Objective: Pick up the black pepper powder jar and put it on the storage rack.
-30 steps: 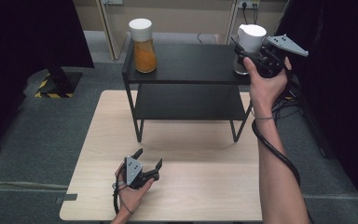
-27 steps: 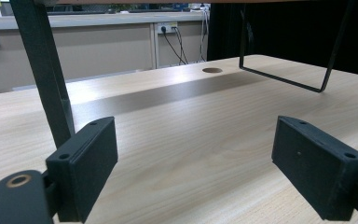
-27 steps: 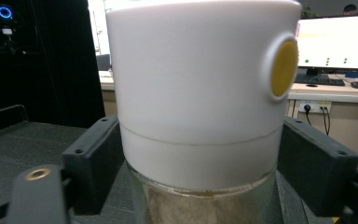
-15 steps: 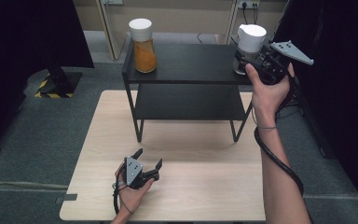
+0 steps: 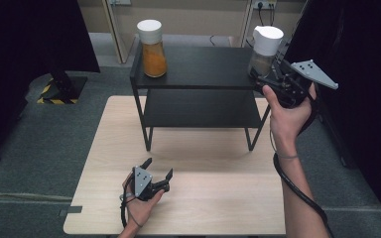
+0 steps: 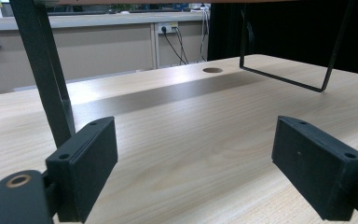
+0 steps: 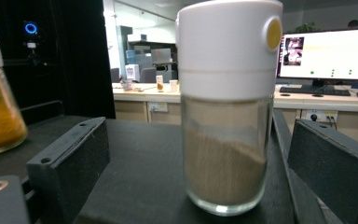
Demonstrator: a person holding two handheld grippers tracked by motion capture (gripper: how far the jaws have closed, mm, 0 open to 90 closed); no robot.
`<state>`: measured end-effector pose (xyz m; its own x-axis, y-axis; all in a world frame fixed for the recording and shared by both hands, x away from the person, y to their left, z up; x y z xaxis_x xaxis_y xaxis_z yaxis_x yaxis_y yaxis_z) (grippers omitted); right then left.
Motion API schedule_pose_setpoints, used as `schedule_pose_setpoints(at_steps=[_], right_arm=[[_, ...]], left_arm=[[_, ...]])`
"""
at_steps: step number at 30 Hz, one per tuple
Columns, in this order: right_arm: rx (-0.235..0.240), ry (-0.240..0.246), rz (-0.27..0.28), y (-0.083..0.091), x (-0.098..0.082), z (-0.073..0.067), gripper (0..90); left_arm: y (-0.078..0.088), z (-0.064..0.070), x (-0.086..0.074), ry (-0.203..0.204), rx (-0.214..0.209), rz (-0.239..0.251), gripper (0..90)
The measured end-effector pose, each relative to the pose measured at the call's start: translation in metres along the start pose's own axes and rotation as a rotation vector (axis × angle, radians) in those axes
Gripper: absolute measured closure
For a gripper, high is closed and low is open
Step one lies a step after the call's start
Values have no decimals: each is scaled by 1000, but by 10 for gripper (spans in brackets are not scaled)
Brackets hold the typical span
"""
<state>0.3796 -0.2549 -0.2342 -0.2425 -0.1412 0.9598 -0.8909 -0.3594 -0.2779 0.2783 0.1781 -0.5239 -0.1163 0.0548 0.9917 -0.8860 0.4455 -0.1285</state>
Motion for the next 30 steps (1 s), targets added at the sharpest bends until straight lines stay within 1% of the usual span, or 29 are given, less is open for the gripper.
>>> schedule_pose_setpoints(at_steps=[4,6,13,19,24,26,30], right_arm=[[16,8,7,12,-3,-3,56],[24,3,11,18,-5,-4,56],[45,6,4,41,-12,-5,57],[61,35,-9,58,-20,-11,56],[72,26,-24,71,-32,-14,57],[76,15,-27,75,-37,-14,57],[77,14,-33,82,-46,-15,57]], left_arm=[[0,0,0,0,0,-1,135],[0,0,0,0,0,-1,135],[0,0,0,-1,1,0,135],[0,1,0,-7,1,-1,134],[0,1,0,-3,2,0,134],[0,1,0,-3,2,0,134],[0,0,0,-1,3,-1,134]])
Point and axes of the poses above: each handheld gripper's, and its own axes: y roughly backward along the jaws, x roughly out of its top, z roughly to its right, the point moved 7 cm from there along -y, roughly forward along the jaws, and after that the axes turned 15 degrees about z, right-handed, at the moved point
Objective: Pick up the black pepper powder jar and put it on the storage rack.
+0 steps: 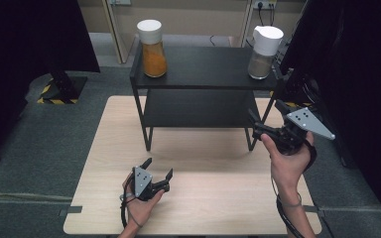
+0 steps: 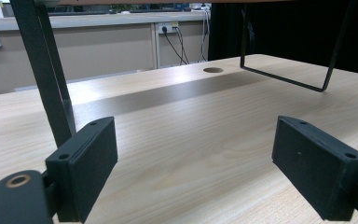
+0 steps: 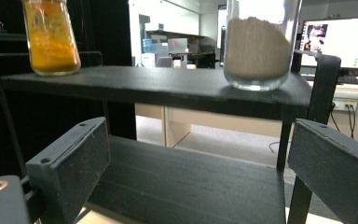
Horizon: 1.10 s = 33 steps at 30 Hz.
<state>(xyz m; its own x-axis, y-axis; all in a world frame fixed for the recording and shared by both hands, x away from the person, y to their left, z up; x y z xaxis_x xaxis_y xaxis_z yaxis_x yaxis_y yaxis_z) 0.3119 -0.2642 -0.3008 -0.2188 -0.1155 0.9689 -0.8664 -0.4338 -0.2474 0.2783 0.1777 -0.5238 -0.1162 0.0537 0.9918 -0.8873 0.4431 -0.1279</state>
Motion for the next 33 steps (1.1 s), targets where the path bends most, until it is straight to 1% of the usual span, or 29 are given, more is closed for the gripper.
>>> schedule_pose_setpoints(at_steps=[11,16,22,27,29,33], right_arm=[[9,-27,-15,21,-31,-1,57],[18,-36,-34,32,-46,-1,57],[9,-47,-49,45,-62,0,57],[18,-45,-80,53,-74,-2,57],[20,-39,-100,56,-80,-2,56],[17,-48,-140,63,-95,-1,57]], left_arm=[[0,0,0,0,0,0,133],[0,0,0,4,2,3,133],[0,0,0,4,2,3,133],[0,0,0,4,2,4,133],[0,0,0,4,2,3,133],[0,0,0,6,2,3,132]])
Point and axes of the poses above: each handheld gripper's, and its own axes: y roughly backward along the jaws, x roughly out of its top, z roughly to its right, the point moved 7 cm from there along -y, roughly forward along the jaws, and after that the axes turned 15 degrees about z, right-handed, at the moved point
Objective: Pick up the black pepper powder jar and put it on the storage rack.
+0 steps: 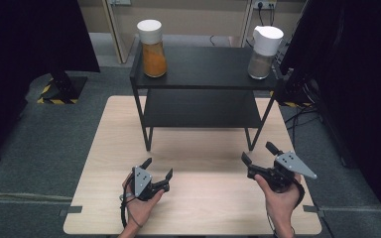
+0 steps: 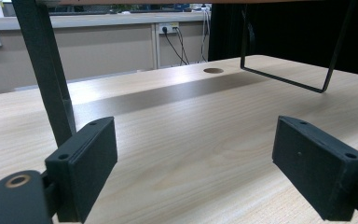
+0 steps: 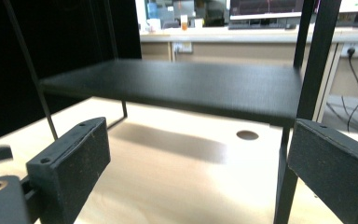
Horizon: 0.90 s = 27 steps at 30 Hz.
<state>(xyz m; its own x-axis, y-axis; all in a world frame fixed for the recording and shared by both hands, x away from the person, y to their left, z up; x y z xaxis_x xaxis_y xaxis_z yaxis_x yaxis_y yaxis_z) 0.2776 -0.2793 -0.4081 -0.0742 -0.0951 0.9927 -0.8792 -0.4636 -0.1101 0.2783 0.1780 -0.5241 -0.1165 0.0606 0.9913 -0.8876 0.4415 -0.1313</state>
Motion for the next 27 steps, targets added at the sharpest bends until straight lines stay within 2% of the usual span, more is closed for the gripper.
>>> schedule_pose_setpoints(at_steps=[10,22,27], right_arm=[[10,-19,-130,10,-44,1,57],[3,-39,-213,16,-81,2,57],[-6,-46,-214,19,-88,3,57]], left_arm=[[0,0,0,-3,1,1,132],[0,0,0,-1,0,1,132],[0,0,0,-2,-1,0,132]])
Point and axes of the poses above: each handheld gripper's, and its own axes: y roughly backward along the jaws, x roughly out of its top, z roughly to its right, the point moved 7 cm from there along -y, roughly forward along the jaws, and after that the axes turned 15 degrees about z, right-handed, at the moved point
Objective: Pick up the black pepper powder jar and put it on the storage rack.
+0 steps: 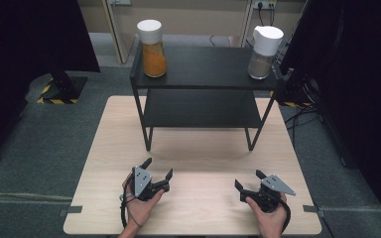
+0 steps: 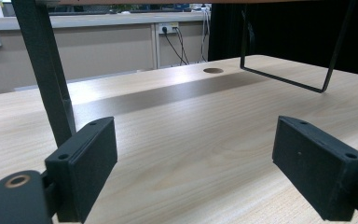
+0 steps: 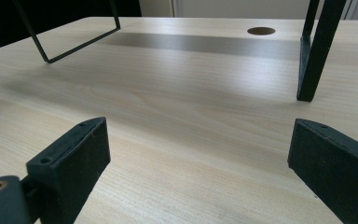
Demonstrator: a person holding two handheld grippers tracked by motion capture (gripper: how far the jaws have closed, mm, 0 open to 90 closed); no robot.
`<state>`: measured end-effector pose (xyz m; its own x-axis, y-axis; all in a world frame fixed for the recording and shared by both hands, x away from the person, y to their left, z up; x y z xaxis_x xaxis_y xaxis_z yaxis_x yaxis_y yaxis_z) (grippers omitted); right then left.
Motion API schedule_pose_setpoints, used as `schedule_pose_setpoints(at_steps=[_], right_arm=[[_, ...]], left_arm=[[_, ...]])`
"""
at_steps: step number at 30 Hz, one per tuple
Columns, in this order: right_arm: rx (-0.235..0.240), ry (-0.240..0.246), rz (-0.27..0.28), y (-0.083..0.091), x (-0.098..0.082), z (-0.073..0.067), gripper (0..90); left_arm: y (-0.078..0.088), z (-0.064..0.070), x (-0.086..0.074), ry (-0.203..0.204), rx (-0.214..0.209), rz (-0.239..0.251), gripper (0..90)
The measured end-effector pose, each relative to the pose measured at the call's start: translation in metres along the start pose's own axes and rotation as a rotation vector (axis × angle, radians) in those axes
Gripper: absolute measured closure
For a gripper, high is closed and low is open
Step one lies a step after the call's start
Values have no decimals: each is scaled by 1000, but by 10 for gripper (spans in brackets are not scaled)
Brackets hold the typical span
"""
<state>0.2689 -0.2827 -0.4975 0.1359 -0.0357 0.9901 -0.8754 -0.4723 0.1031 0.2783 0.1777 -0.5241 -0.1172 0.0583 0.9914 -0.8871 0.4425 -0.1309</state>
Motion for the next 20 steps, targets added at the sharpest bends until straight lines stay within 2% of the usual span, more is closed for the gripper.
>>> schedule_pose_setpoints(at_steps=[11,20], right_arm=[[1,13,1,0,0,-2,57],[6,4,3,0,0,0,56]], left_arm=[[0,0,0,-1,-2,-1,132],[0,0,0,-2,-4,-1,131]])
Point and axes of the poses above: each handheld gripper's, and its own axes: y roughly backward along the jaws, x roughly out of its top, z roughly to its right, the point moved 7 cm from there along -y, roughly forward along the jaws, and after that the axes turned 15 degrees about z, right-handed, at the moved point
